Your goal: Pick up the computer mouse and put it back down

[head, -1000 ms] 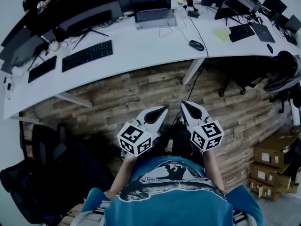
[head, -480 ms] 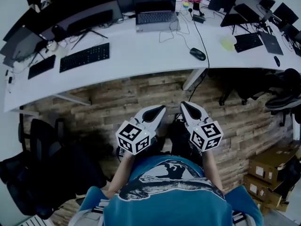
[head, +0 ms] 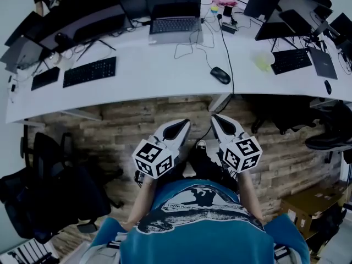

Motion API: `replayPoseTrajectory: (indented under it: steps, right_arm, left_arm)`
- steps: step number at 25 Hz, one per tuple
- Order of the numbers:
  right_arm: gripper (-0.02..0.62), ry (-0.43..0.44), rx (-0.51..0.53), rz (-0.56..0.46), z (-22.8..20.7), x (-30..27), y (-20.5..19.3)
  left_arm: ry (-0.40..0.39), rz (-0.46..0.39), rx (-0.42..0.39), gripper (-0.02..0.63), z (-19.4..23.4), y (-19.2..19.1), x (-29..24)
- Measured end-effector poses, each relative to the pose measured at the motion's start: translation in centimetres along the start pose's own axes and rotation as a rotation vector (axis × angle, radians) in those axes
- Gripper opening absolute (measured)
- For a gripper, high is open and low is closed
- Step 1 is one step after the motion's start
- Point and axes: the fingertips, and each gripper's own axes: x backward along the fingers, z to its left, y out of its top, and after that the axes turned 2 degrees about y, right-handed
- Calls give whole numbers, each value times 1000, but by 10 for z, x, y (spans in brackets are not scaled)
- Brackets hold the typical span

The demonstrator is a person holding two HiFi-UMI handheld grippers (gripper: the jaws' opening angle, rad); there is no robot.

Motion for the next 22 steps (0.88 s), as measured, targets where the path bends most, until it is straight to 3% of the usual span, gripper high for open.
replayPoseTrajectory:
  steps: [10, 22]
  right_arm:
    - [2, 59, 4, 43, -71, 3, 8]
    - [2, 142, -23, 74, -90, -10, -5]
  left_arm:
    - [64, -11, 3, 12, -16, 8, -62]
    - [179, -6, 11, 12, -23, 2, -60]
